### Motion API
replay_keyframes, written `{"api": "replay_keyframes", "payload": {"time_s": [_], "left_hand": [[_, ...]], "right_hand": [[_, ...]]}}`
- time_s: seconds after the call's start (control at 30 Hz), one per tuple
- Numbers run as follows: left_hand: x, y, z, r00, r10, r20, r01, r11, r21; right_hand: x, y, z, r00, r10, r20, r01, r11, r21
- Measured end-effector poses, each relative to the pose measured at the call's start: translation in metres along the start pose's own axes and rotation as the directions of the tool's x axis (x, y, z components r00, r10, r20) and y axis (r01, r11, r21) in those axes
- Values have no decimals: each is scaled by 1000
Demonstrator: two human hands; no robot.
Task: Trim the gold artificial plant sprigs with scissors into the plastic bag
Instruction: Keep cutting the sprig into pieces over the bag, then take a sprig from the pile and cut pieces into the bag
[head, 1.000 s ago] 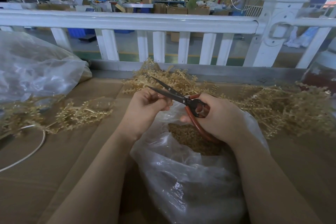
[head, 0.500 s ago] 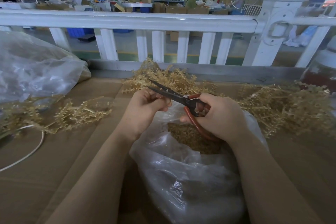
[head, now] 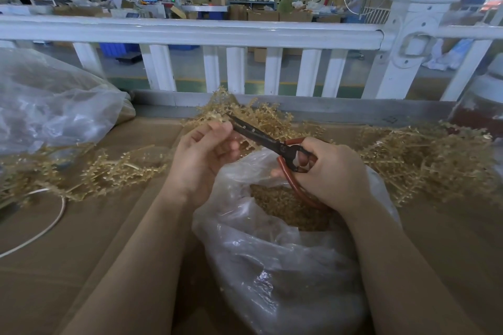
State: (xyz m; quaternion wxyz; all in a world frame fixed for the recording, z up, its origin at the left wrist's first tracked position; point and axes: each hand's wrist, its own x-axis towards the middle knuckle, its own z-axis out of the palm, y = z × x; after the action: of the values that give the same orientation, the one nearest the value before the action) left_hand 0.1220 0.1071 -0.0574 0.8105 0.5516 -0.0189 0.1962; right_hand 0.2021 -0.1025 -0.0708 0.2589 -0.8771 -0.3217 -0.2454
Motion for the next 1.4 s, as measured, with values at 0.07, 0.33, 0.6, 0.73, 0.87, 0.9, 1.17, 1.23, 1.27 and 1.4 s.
{"api": "replay_keyframes", "payload": {"time_s": [0.07,0.33,0.6,0.73,0.87,0.9,1.17,1.23,1.27,1.4], "left_hand": [[0,0,-3,1000,-9,-7,9,999,-37],[-2,0,1,997,-60,-57,53,992,-114],[-4,0,6,997,-56,-61,50,993,-106],[-5,0,11,995,-55,-82,46,993,-110],[-5,1,13,993,-42,-108,32,994,-101],[-5,1,13,993,-41,-111,30,995,-98],[-5,2,13,991,-33,-133,21,996,-89],[-5,2,13,989,-34,-142,21,995,-95],[-5,2,13,989,-35,-145,22,995,-95],[-4,1,12,989,-41,-140,28,995,-94]], "right_hand": [[0,0,1,1000,-2,17,2,1000,9],[0,1,1,1000,-19,20,17,997,74],[-2,3,1,1000,7,29,-9,998,54],[-2,2,-1,1000,-3,23,1,998,68],[-1,0,-2,1000,1,18,-2,998,69],[-1,0,-2,1000,-2,13,2,998,63],[0,-1,-1,1000,3,-10,-3,999,43],[0,-1,-1,1000,-3,-8,4,998,61],[0,-1,0,1000,-6,-7,7,998,66],[-1,0,1,1000,5,8,-6,997,75]]}}
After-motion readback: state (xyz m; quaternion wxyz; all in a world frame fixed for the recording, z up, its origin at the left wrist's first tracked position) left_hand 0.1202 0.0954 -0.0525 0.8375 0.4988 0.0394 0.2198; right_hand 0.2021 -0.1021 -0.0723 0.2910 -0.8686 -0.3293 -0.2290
